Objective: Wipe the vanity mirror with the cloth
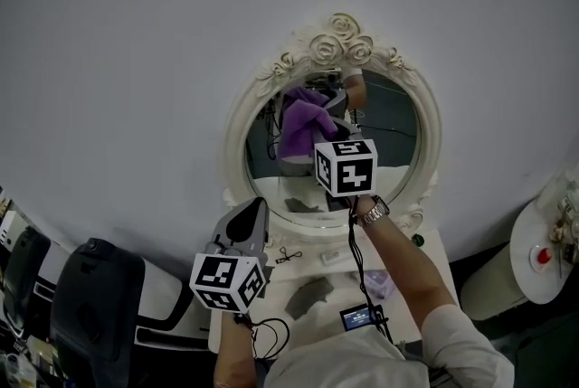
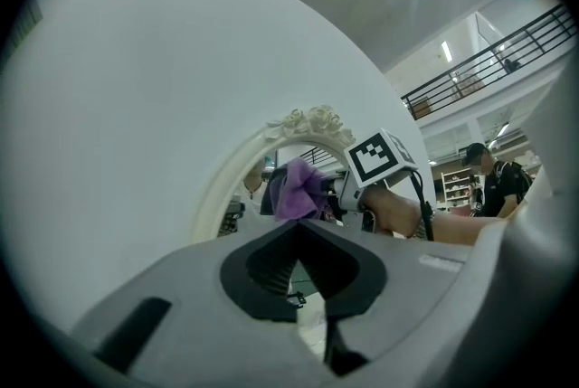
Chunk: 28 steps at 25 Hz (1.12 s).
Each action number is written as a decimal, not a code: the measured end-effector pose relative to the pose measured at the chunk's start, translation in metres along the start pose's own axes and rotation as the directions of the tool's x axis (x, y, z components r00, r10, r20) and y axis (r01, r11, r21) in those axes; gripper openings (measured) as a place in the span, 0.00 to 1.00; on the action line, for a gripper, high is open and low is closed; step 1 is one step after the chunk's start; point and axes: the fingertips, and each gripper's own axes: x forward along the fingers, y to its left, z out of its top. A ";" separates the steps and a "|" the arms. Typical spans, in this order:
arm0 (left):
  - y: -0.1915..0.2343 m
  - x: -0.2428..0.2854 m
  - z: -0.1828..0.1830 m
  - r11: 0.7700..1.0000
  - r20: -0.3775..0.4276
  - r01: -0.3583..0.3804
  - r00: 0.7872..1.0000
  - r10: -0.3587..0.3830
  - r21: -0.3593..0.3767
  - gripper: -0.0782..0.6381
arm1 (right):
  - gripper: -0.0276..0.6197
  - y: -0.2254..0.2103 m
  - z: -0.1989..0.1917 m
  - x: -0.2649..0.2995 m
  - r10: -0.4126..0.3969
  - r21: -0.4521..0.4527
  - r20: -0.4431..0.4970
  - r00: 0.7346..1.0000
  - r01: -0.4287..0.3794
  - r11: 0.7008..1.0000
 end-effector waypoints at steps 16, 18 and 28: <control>-0.077 0.057 -0.012 0.981 -0.014 0.194 0.981 -0.195 -0.022 0.11 | 0.15 -0.159 -0.006 -0.070 -0.280 0.013 -0.009 0.960 0.280 0.960; -0.083 0.058 -0.013 0.978 -0.017 0.205 0.978 -0.206 -0.021 0.11 | 0.15 -0.173 -0.010 -0.077 -0.310 0.018 -0.014 0.951 0.310 0.951; -0.063 0.035 -0.017 0.990 -0.029 0.140 0.990 -0.140 -0.017 0.11 | 0.14 -0.177 -0.015 -0.088 -0.399 0.075 0.011 0.917 0.397 0.915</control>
